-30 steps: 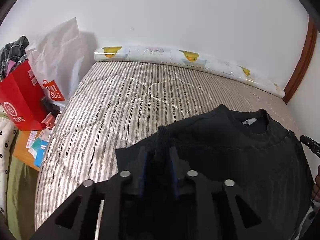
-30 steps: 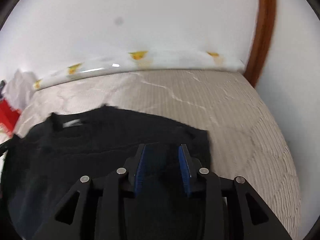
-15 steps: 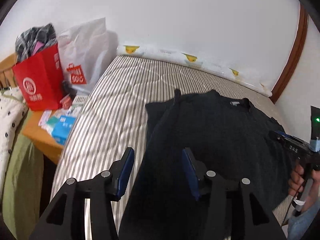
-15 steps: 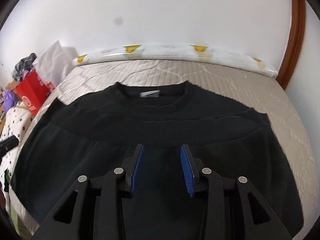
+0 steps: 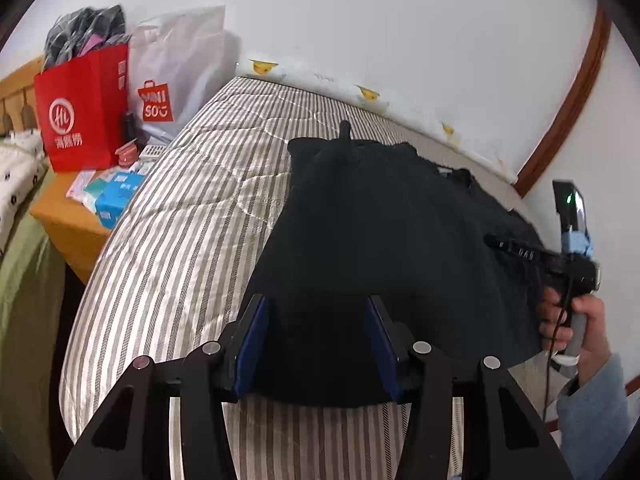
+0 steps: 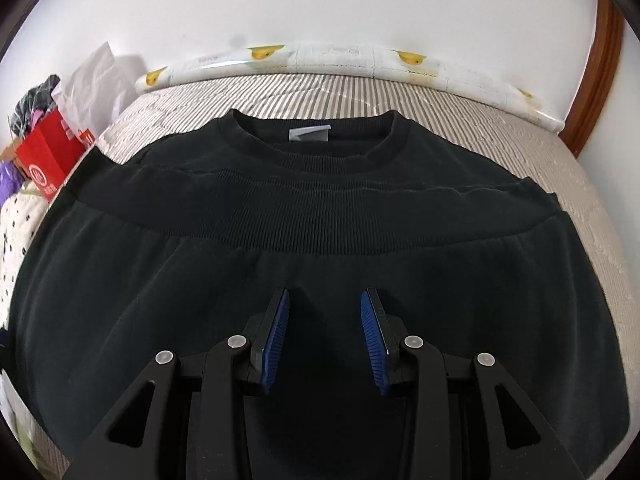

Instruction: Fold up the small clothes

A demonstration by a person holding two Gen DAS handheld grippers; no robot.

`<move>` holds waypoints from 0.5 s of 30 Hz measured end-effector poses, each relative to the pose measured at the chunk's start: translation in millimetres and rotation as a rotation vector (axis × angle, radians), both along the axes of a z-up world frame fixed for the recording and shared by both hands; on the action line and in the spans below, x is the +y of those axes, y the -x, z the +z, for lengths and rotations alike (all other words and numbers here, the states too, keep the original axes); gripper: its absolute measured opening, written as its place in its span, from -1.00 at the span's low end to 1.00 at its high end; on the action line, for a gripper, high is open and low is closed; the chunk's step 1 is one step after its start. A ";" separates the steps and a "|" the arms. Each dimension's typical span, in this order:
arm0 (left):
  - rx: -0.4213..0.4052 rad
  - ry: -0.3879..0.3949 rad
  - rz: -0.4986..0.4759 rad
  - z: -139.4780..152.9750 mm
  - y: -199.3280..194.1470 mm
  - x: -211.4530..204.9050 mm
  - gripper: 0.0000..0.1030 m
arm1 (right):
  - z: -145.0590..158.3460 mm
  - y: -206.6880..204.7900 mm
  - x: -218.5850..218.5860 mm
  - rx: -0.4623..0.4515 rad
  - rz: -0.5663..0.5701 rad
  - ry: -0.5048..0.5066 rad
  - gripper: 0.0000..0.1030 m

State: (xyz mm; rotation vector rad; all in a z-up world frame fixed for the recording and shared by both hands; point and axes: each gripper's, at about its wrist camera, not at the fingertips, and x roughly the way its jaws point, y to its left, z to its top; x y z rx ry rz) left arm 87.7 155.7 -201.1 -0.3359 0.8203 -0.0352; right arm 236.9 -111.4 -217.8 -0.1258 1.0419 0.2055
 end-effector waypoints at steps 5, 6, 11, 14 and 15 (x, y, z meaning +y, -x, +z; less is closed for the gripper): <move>-0.018 0.077 0.004 -4.6 15.4 9.5 -0.09 | 2.9 30.2 -1.7 -0.015 0.013 0.040 -0.27; -0.027 0.077 0.005 -5.5 19.0 9.5 -0.09 | 3.8 33.9 -2.5 -0.020 0.018 0.046 -0.26; -0.045 0.107 0.008 -12.0 37.7 10.1 -0.09 | 8.1 65.7 -6.0 -0.031 0.039 0.065 -0.26; -0.039 0.119 0.006 -15.1 47.7 9.8 -0.09 | 7.7 85.5 -6.9 -0.042 0.058 0.077 -0.26; -0.034 0.121 0.005 -17.1 50.5 9.3 -0.09 | 7.6 91.7 -7.1 -0.052 0.062 0.084 -0.26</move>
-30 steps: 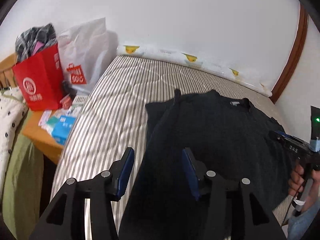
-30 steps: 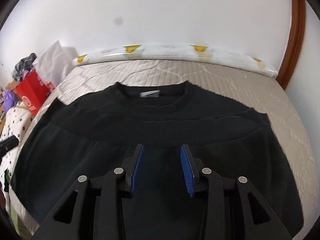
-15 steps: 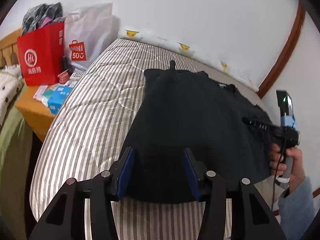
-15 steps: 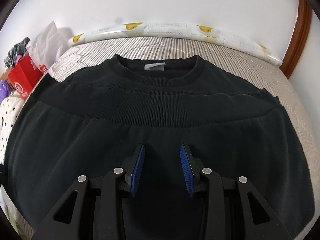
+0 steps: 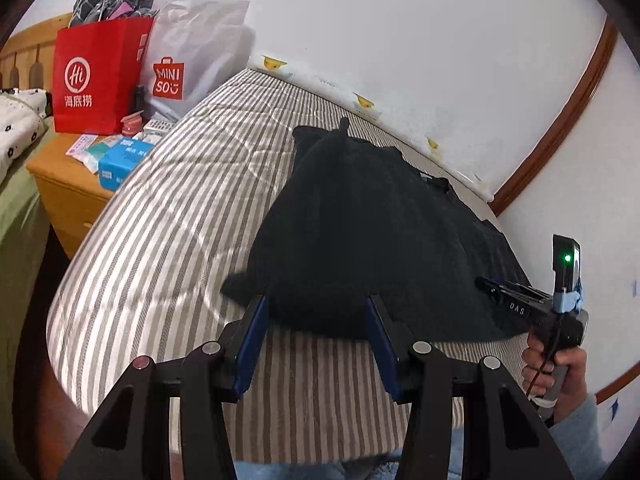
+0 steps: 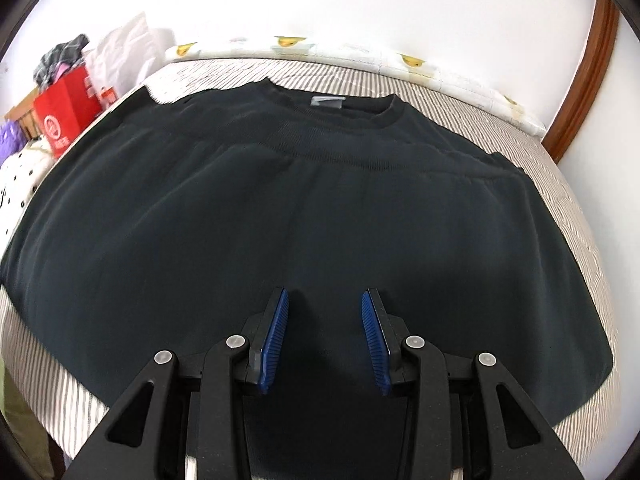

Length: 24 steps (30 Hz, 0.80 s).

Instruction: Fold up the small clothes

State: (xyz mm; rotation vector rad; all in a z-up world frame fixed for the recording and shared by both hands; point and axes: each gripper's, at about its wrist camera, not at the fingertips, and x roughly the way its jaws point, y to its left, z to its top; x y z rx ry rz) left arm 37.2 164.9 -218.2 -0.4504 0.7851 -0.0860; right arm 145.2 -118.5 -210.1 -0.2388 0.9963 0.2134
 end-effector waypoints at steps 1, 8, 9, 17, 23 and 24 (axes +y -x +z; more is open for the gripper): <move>0.010 -0.001 0.002 -3.6 2.3 -1.1 -0.09 | 0.3 7.0 -0.2 -0.010 0.004 0.005 -0.26; 0.037 0.116 -0.001 -30.5 0.0 1.7 -0.09 | 2.0 44.2 -11.2 -0.028 -0.003 -0.043 -0.26; 0.032 0.132 -0.003 -33.3 -1.7 1.3 -0.09 | 2.5 48.5 -12.5 -0.027 -0.003 -0.049 -0.26; -0.005 0.194 0.007 -39.8 -19.6 -2.4 -0.06 | 4.0 70.4 -15.7 -0.059 0.066 -0.021 -0.26; 0.006 0.165 0.028 -36.5 -35.3 -8.9 -0.14 | 20.8 77.9 -39.2 -0.096 0.049 -0.113 -0.25; 0.012 0.162 0.039 -36.6 -37.5 -9.2 -0.16 | 22.7 79.3 -42.6 -0.102 0.047 -0.116 -0.25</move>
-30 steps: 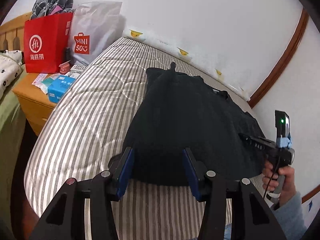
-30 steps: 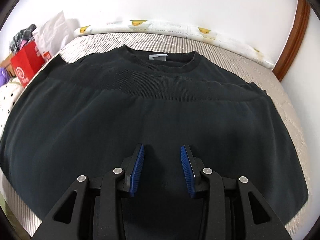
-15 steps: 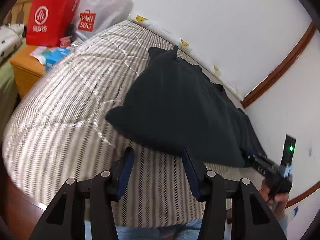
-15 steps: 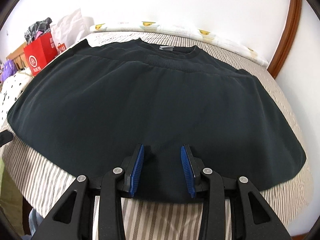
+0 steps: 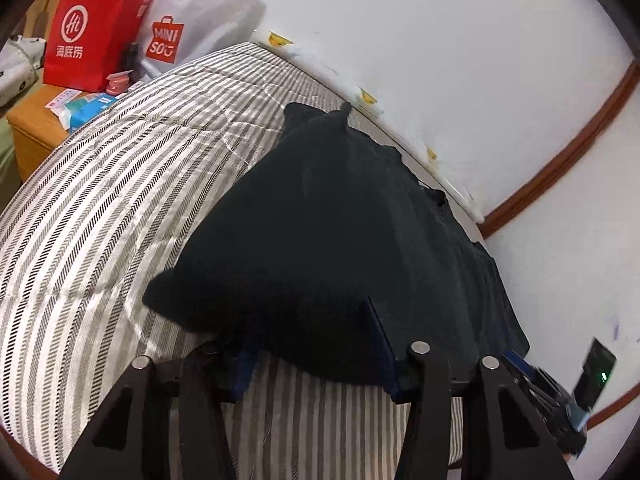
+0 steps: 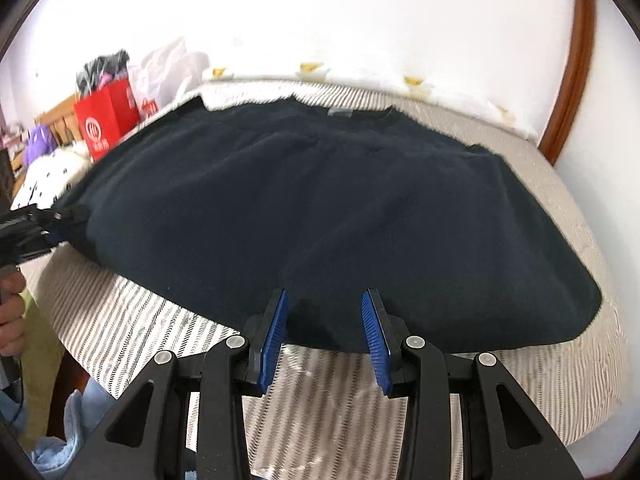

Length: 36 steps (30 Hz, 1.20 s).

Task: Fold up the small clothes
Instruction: 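Lift and fold the sweatshirt over onto itself with the left tool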

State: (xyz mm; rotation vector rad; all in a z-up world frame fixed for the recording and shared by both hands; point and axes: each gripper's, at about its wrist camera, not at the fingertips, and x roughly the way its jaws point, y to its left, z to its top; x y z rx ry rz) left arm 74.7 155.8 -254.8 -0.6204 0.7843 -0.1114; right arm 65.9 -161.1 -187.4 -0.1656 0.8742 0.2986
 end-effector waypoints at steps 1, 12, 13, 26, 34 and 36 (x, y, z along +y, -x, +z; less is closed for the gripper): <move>0.009 -0.005 0.011 0.3 -2.1 0.3 -0.25 | 1.5 1.1 -5.1 -0.004 -0.008 -0.001 -0.25; -0.068 -0.211 0.021 63.7 -6.8 -38.0 -0.75 | 7.7 -3.9 -58.7 -0.014 -0.120 -0.056 -0.24; -0.085 -0.224 0.010 73.1 -8.2 -45.6 -0.77 | 9.1 -4.1 -64.2 -0.017 -0.131 -0.058 -0.24; -0.225 -0.270 -0.405 110.7 -42.8 -198.2 -0.81 | 26.5 16.9 -123.7 -0.086 -0.232 -0.148 -0.22; -0.086 -0.254 -0.534 56.5 -64.1 -244.8 -0.77 | 23.2 24.7 -136.1 -0.066 -0.253 -0.182 -0.09; -0.089 -0.261 -0.556 58.3 -62.7 -248.4 -0.74 | 25.0 23.7 -132.7 -0.065 -0.247 -0.170 -0.05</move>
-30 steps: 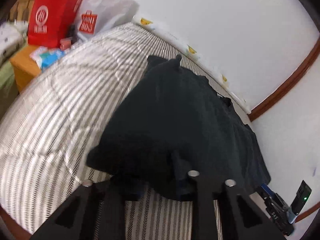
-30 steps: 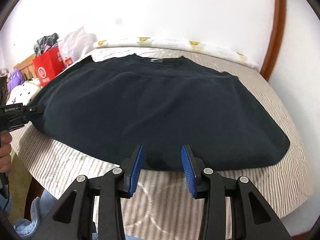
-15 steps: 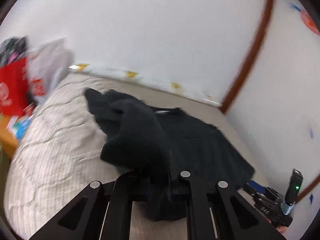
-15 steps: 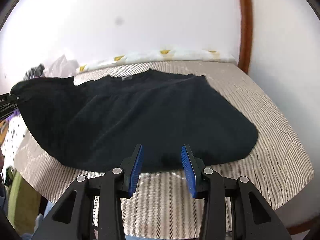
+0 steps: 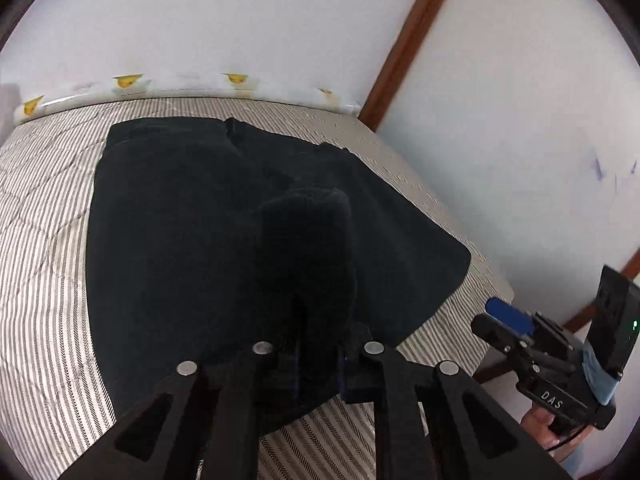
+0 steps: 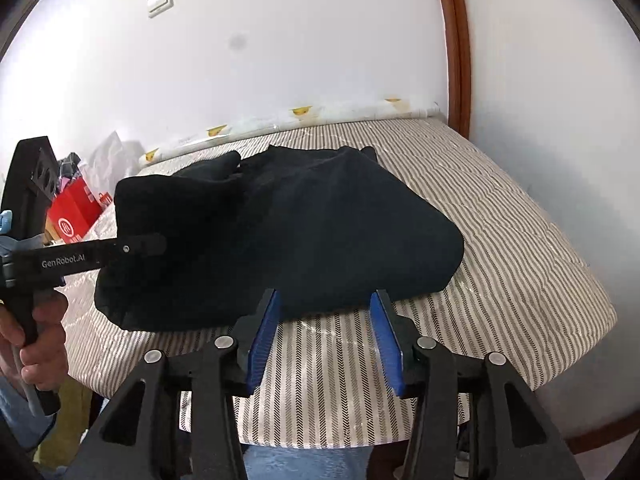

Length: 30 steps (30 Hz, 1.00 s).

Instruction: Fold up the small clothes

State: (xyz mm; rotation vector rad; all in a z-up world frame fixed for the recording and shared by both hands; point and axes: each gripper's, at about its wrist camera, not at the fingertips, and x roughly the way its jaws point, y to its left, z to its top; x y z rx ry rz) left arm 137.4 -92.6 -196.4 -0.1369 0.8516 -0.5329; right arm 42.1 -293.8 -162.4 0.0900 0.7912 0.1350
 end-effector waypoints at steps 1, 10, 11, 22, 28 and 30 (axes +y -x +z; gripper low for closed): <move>-0.004 -0.009 -0.005 2.9 1.1 0.8 -0.71 | 1.9 -0.6 2.2 -0.002 0.007 -0.002 -0.01; -0.109 -0.039 -0.034 18.7 50.4 52.3 -0.24 | 21.8 -14.3 38.4 -0.039 0.123 -0.167 0.29; -0.106 -0.039 -0.017 15.0 54.7 63.1 -0.21 | 22.9 -14.8 42.1 -0.036 0.139 -0.199 0.33; 0.042 0.013 0.099 -41.3 63.7 115.2 -0.03 | -13.4 -70.4 101.5 0.114 0.151 -0.271 0.46; 0.035 0.024 0.056 -48.1 55.4 98.6 0.09 | -34.0 -109.2 116.4 0.136 0.103 -0.335 0.38; 0.042 0.017 0.066 -50.5 47.5 90.7 0.09 | -38.9 -120.9 126.6 0.145 0.114 -0.327 0.07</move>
